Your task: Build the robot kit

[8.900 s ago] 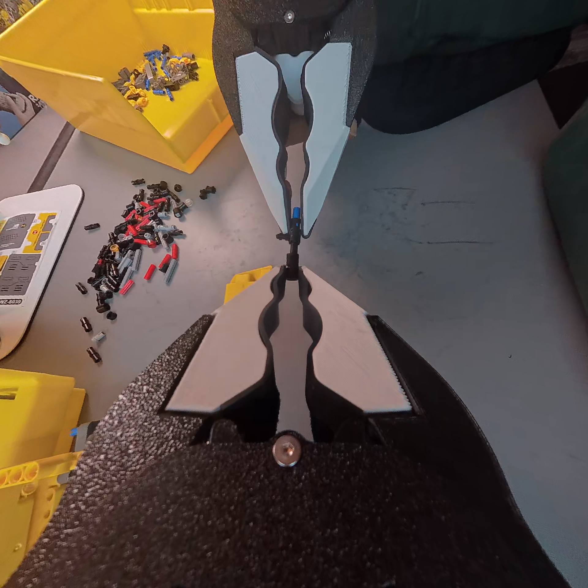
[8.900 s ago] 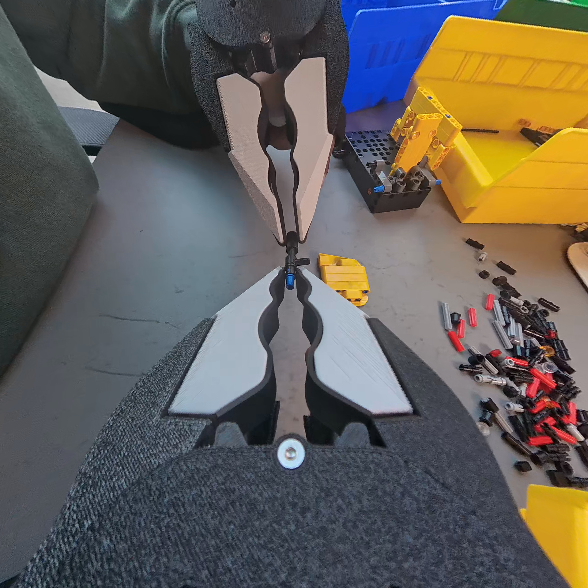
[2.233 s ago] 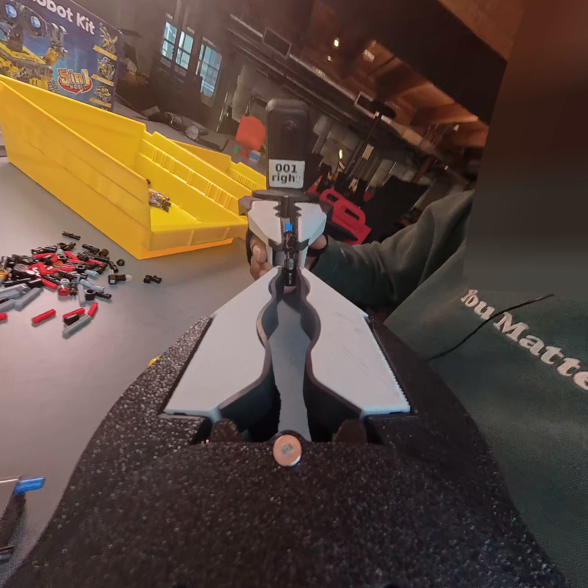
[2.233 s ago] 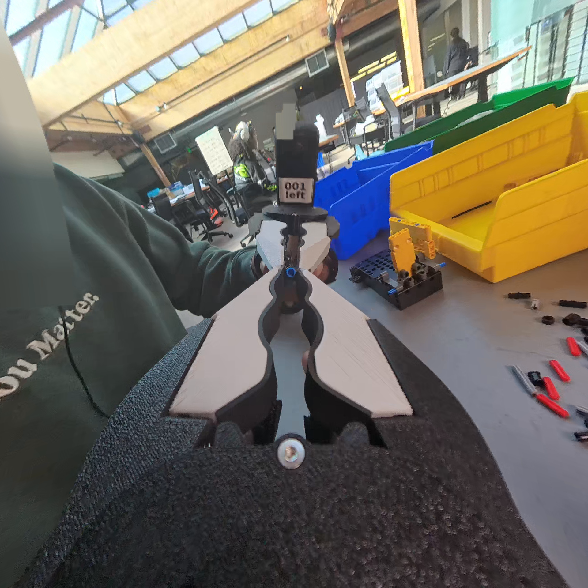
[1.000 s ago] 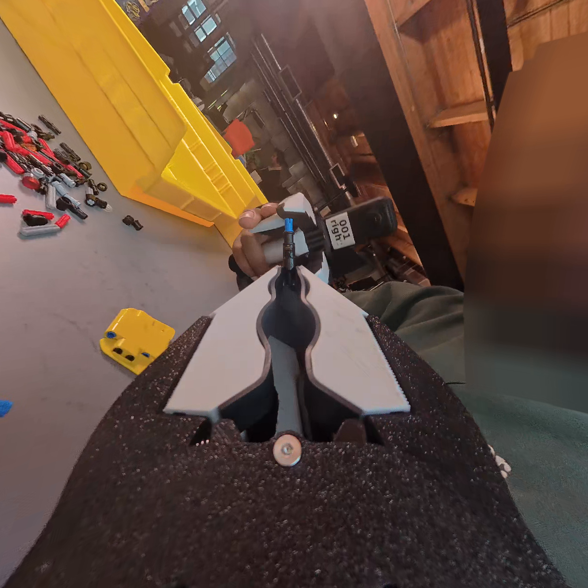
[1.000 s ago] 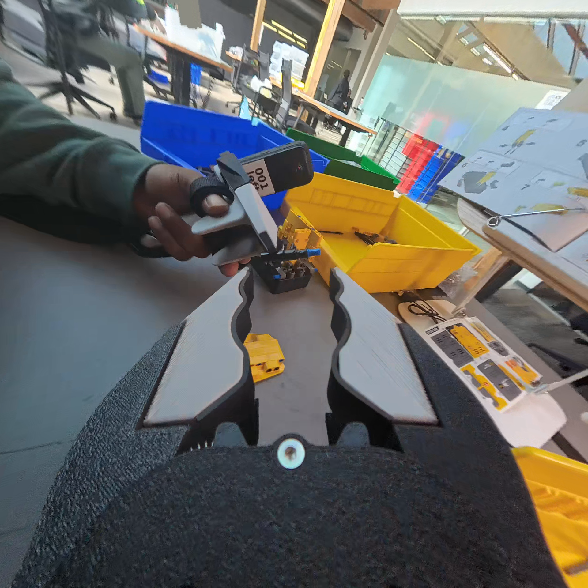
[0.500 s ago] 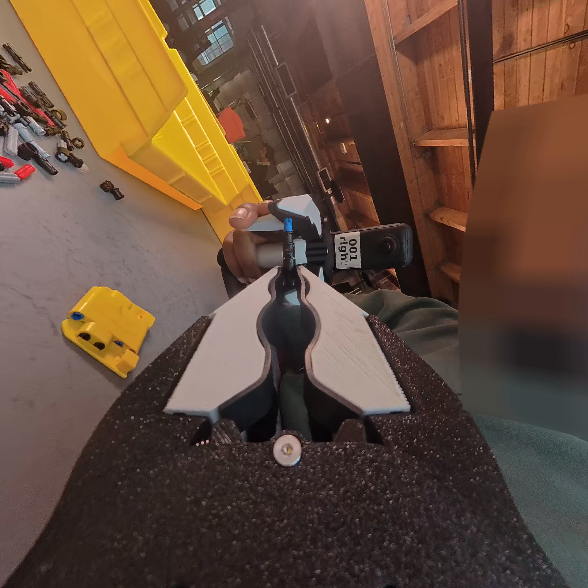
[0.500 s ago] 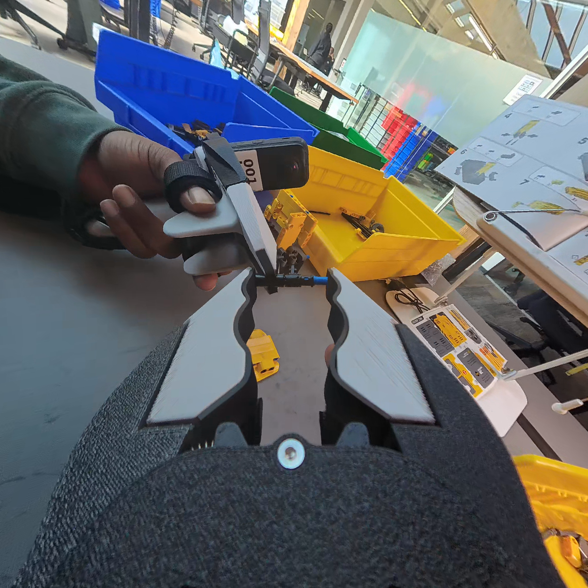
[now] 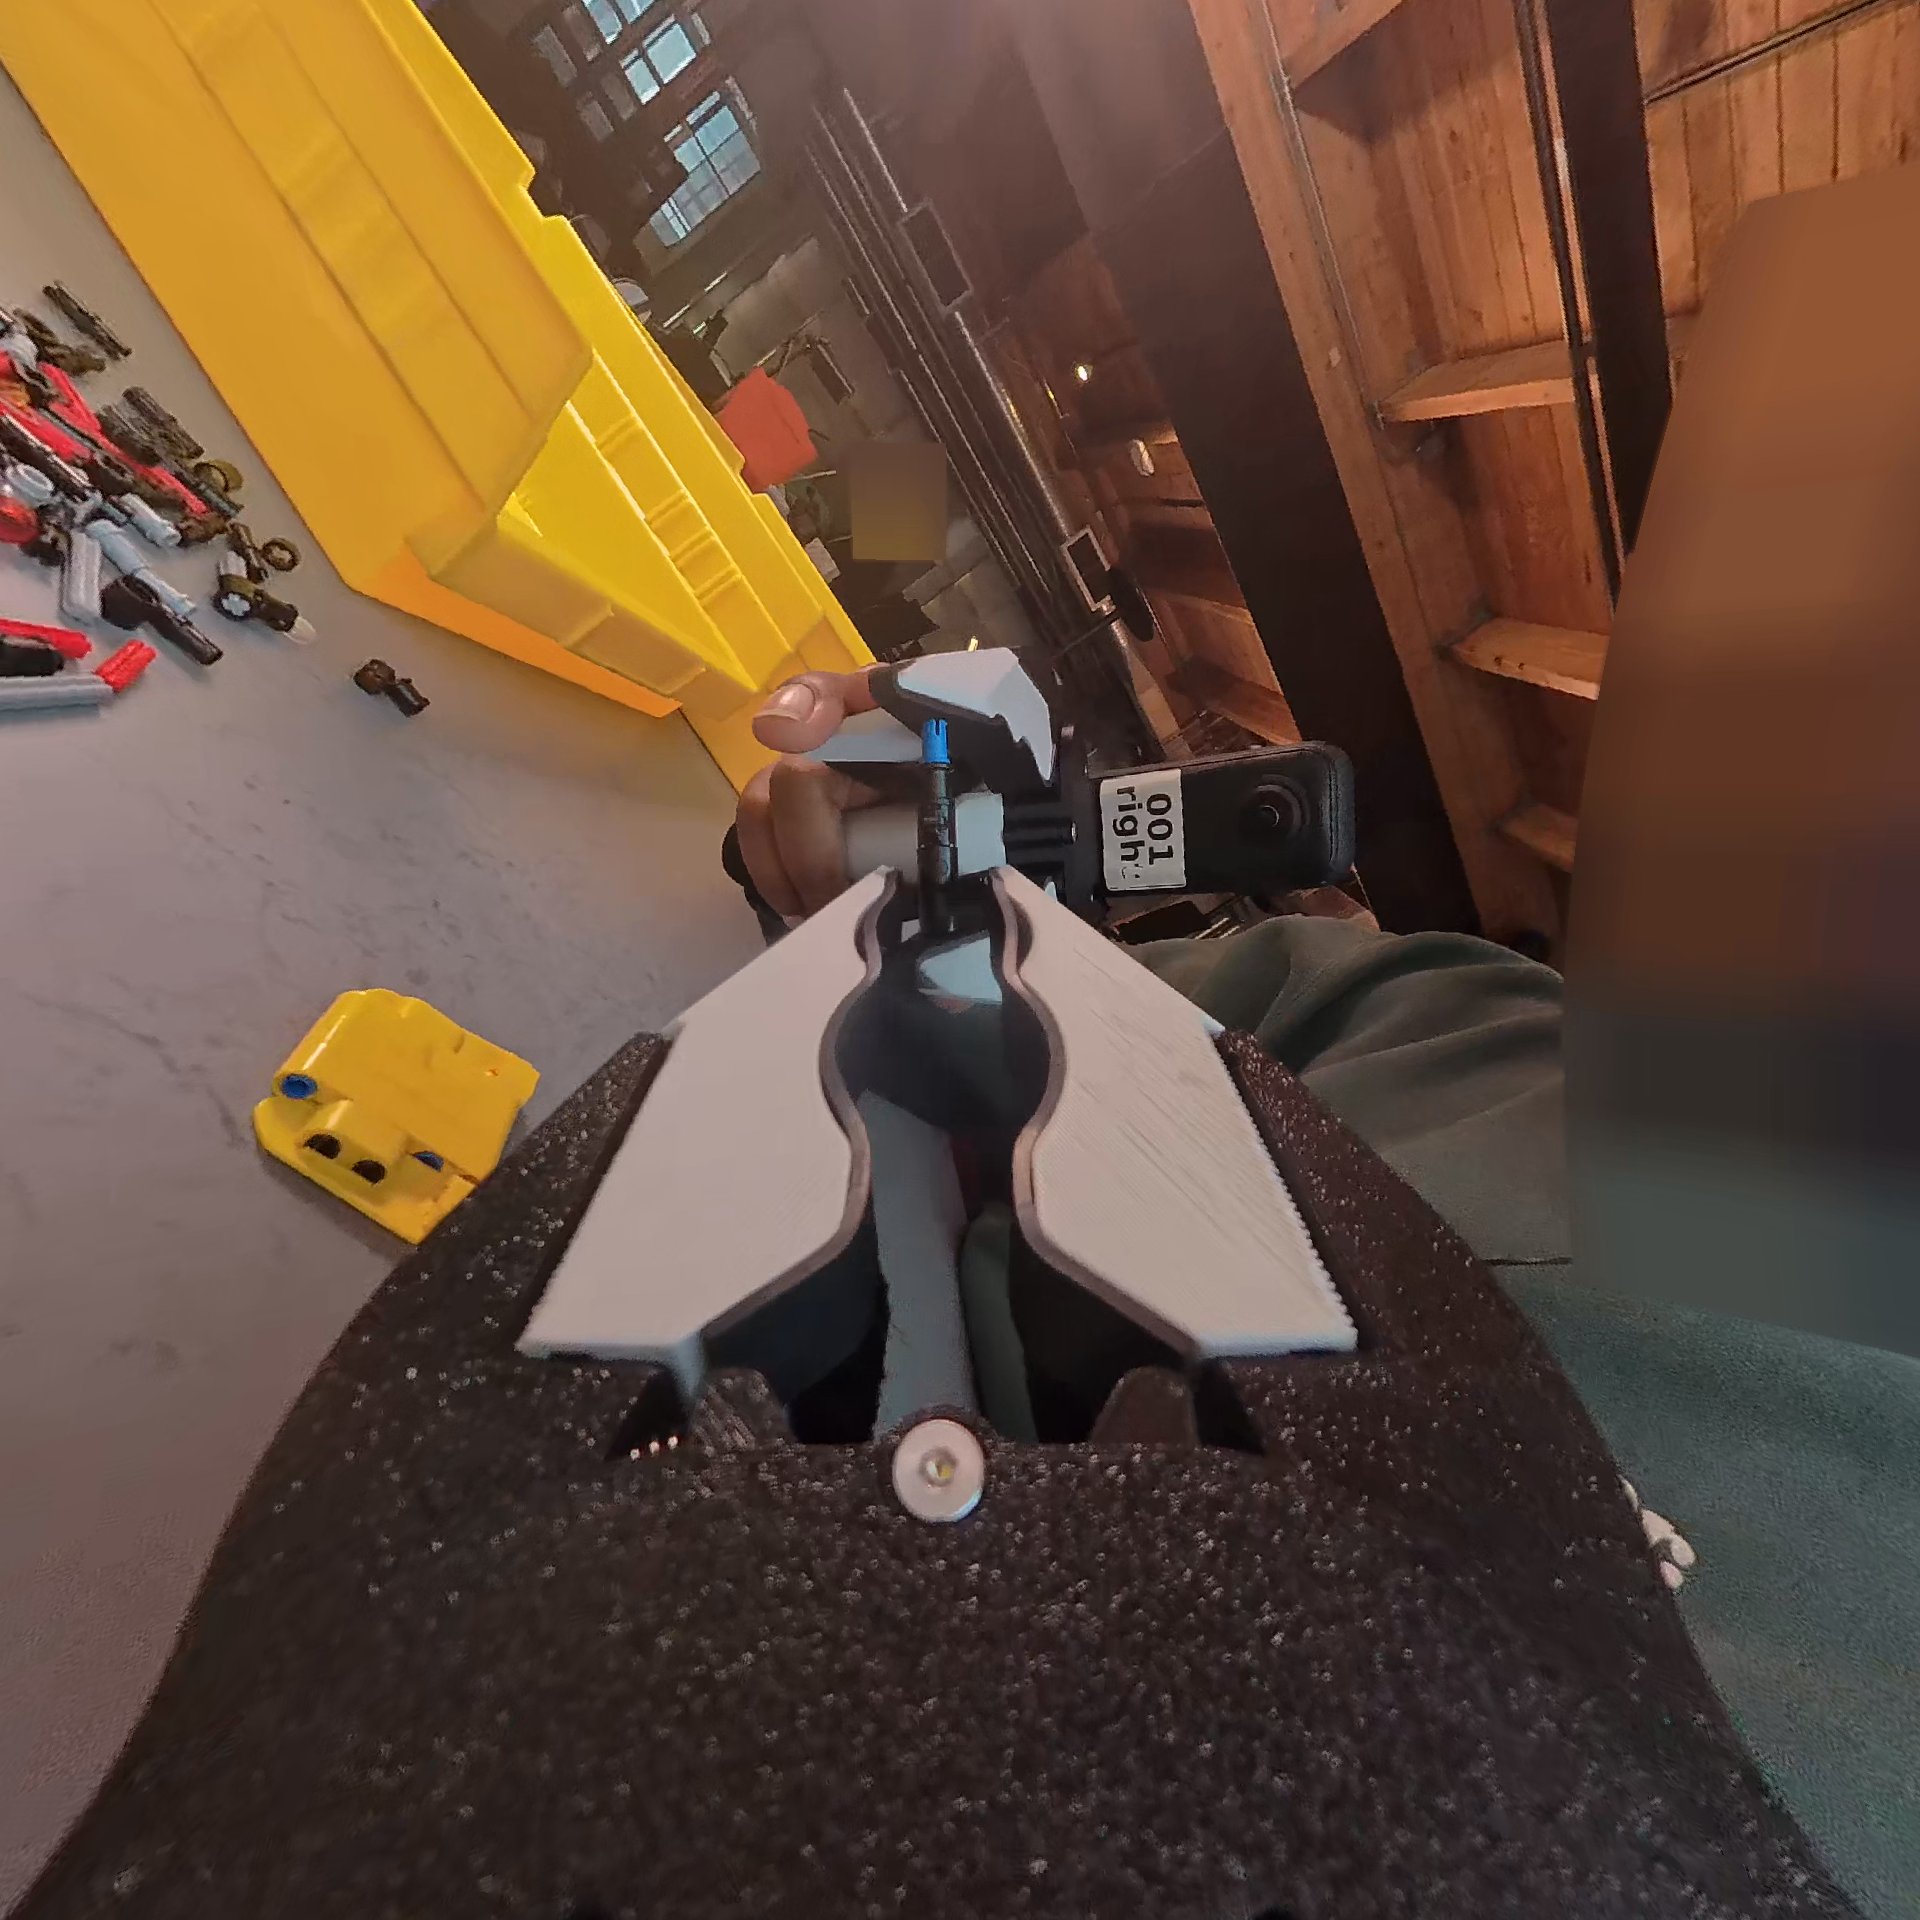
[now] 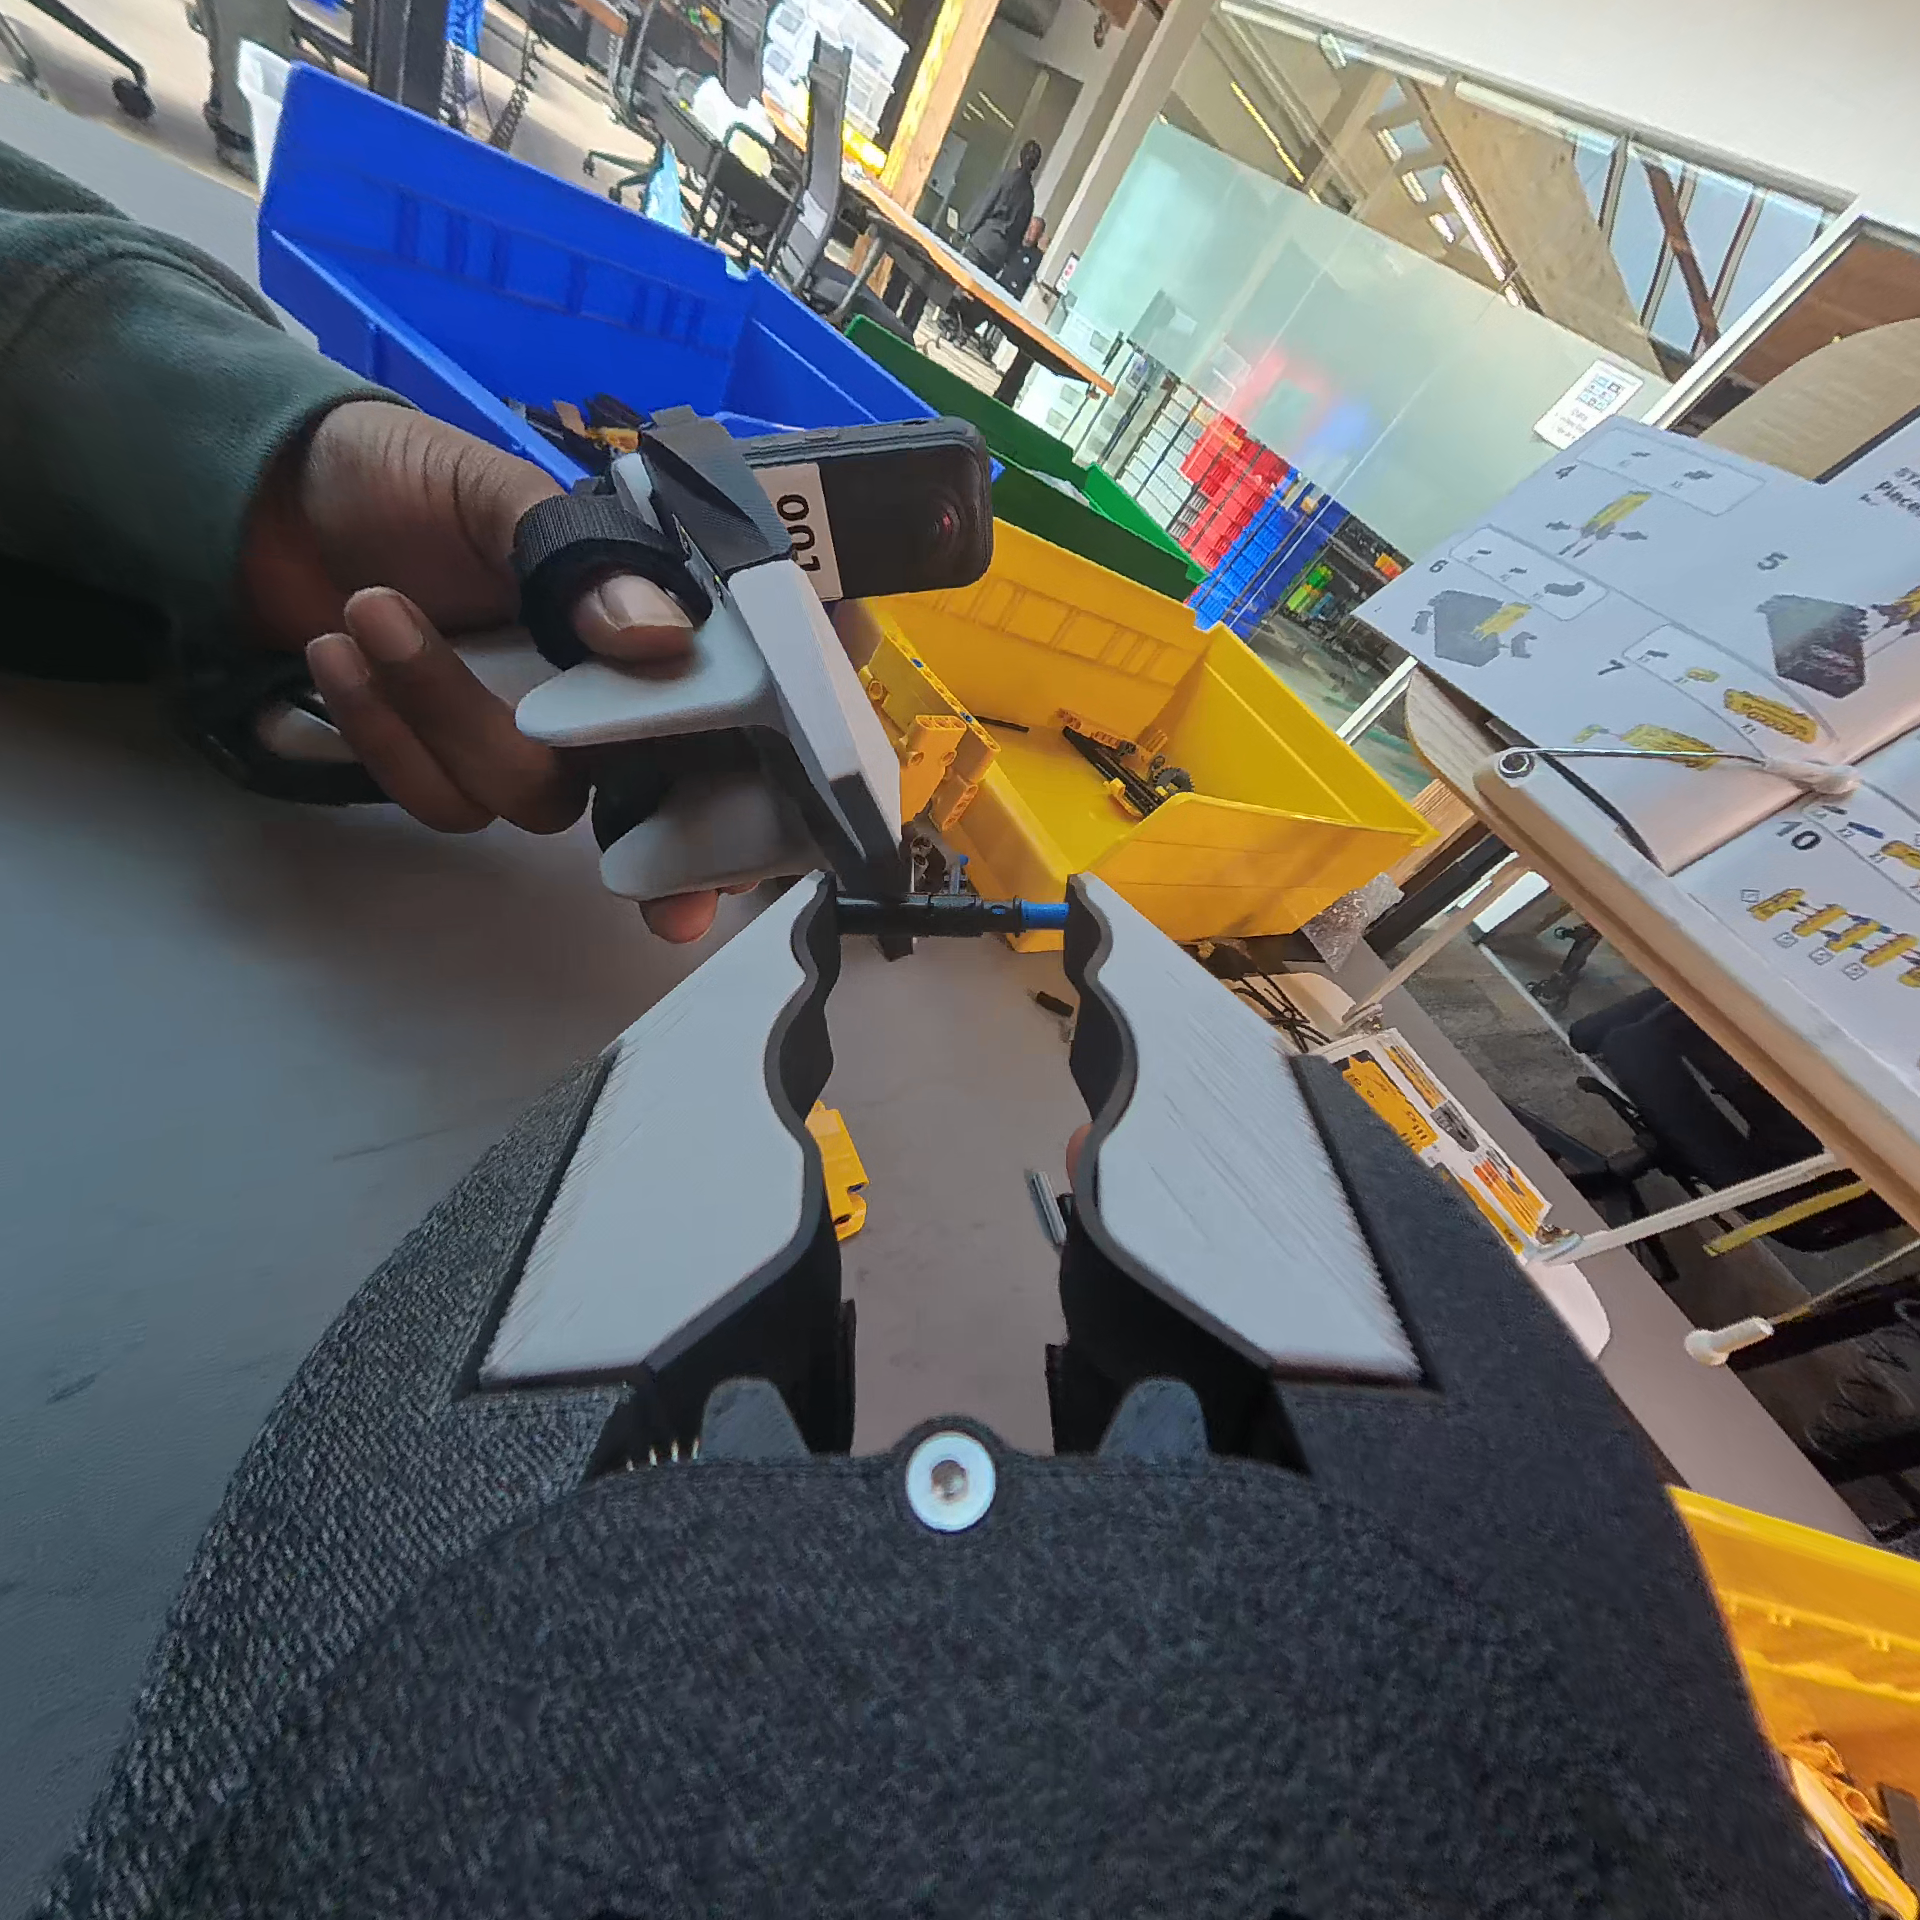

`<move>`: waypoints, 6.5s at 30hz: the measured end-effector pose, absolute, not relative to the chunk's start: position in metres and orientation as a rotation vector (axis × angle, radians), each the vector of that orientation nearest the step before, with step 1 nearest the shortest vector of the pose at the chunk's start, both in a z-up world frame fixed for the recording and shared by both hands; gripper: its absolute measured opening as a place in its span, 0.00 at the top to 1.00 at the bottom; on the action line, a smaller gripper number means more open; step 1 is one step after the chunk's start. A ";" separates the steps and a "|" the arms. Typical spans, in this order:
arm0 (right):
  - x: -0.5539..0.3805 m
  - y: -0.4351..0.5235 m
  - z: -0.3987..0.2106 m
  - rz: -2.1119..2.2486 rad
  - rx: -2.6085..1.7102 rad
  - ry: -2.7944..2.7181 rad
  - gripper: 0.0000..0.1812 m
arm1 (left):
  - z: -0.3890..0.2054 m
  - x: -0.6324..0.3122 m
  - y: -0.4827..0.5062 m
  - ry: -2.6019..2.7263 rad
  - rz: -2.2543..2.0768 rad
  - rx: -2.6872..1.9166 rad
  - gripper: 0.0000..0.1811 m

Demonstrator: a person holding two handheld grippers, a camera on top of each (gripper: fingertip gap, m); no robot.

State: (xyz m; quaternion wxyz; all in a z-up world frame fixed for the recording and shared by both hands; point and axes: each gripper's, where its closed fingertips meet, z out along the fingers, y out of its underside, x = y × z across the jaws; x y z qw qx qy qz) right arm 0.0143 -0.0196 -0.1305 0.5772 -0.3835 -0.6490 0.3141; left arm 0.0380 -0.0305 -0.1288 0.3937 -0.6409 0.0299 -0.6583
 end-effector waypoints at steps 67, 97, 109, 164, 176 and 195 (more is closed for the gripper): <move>0.041 -0.046 -0.224 0.774 -1.083 -2.068 0.96 | -0.219 0.042 -0.055 1.067 -0.543 -2.018 0.97; 0.043 -0.029 -0.233 0.676 -1.112 -2.068 0.93 | -0.235 0.027 -0.046 1.008 -0.460 -2.113 0.93; 0.046 -0.027 -0.235 0.715 -1.171 -2.075 0.93 | -0.229 0.009 -0.031 0.868 -0.425 -2.131 0.88; 0.072 -0.031 -0.236 0.796 -1.252 -2.230 0.98 | -0.239 0.036 -0.021 0.990 -0.543 -2.218 0.78; 0.072 -0.034 -0.218 0.982 -1.275 -2.164 0.98 | -0.233 0.036 -0.027 0.801 -0.786 -2.328 0.78; 0.072 -0.035 -0.239 0.811 -1.285 -2.238 0.98 | -0.240 0.034 -0.033 0.947 -0.476 -2.294 0.78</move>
